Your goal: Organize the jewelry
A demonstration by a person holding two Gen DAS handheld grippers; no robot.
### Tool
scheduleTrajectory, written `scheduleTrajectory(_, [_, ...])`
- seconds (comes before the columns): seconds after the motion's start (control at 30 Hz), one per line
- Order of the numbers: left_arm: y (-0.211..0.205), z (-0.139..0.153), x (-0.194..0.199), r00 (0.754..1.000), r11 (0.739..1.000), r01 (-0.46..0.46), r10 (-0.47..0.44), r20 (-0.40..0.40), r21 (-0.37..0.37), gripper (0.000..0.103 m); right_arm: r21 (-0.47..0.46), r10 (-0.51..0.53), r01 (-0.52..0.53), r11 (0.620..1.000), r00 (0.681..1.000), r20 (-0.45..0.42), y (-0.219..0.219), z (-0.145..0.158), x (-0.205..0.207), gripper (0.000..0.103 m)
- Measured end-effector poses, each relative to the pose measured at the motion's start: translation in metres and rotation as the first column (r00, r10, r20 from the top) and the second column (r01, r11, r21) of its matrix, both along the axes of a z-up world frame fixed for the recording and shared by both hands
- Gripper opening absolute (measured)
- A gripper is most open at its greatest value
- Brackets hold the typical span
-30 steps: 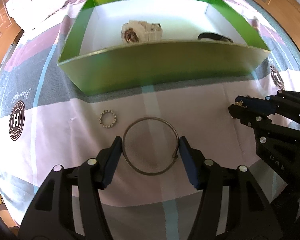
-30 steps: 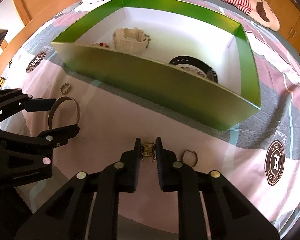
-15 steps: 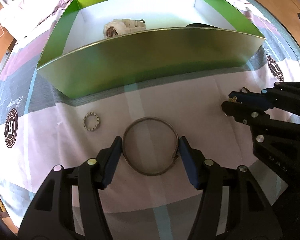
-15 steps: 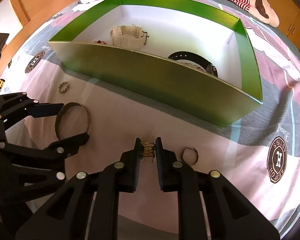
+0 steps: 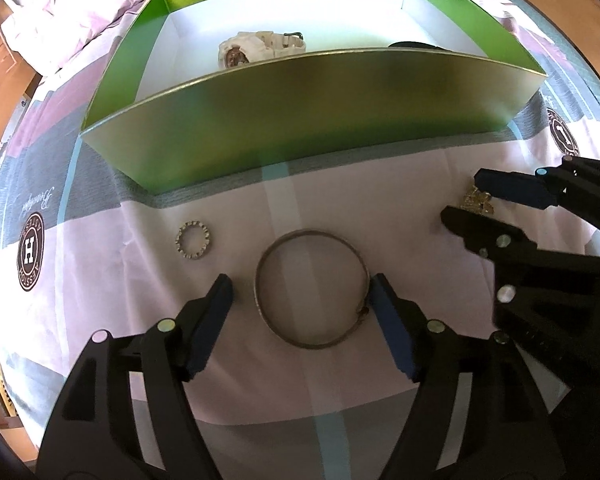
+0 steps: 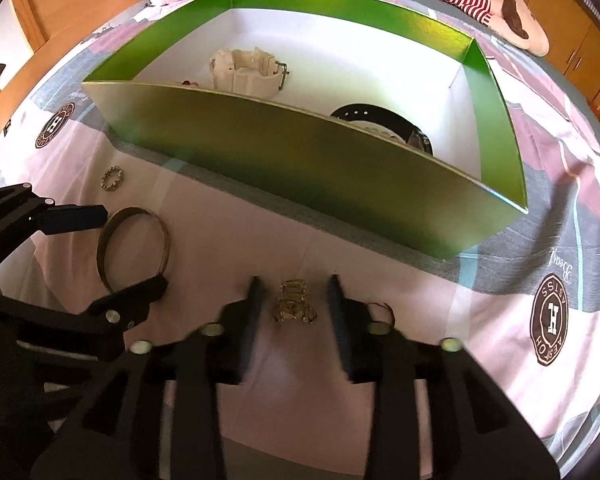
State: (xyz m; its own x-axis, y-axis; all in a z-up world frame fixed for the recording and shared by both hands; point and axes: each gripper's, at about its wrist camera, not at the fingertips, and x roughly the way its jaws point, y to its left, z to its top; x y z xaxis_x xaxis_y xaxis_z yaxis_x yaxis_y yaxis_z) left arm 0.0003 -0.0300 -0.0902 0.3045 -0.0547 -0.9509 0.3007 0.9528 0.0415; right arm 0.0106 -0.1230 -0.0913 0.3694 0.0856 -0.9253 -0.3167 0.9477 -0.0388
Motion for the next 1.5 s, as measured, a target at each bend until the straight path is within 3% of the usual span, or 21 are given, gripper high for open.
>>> scheduleTrajectory(0.37, [0.0018, -0.0019, 0.0018, 1.000, 1.000, -0.013, 0.013, -0.004, 0.005, 0.077, -0.005, 0.012, -0.012, 1.000, 1.000, 0.009, 0.0033, -0.0012, -0.0053, 0.033])
scheduleTrajectory(0.5, [-0.0003, -0.0006, 0.0018, 1.000, 1.000, 0.002, -0.002, -0.004, -0.009, 0.065, -0.013, 0.017, -0.017, 1.000, 1.000, 0.015, 0.0046, -0.0018, -0.0068, 0.031])
scheduleTrajectory(0.63, [-0.0042, -0.0001, 0.0011, 1.000, 1.000, 0.014, -0.014, -0.001, -0.006, 0.062, -0.014, 0.018, -0.018, 1.000, 1.000, 0.015, 0.0046, -0.0014, -0.0060, 0.031])
scheduleTrajectory(1.07, [-0.0051, -0.0008, 0.0031, 1.000, 1.000, 0.011, -0.011, -0.004, -0.007, 0.064, -0.013, 0.014, -0.014, 1.000, 1.000, 0.014, 0.0045, -0.0017, -0.0047, 0.032])
scheduleTrajectory(1.5, [0.0010, -0.0022, 0.0055, 1.000, 1.000, -0.003, 0.003, -0.007, -0.003, 0.073, -0.010, 0.010, -0.009, 1.000, 1.000, 0.007, 0.0021, -0.0011, -0.0039, 0.032])
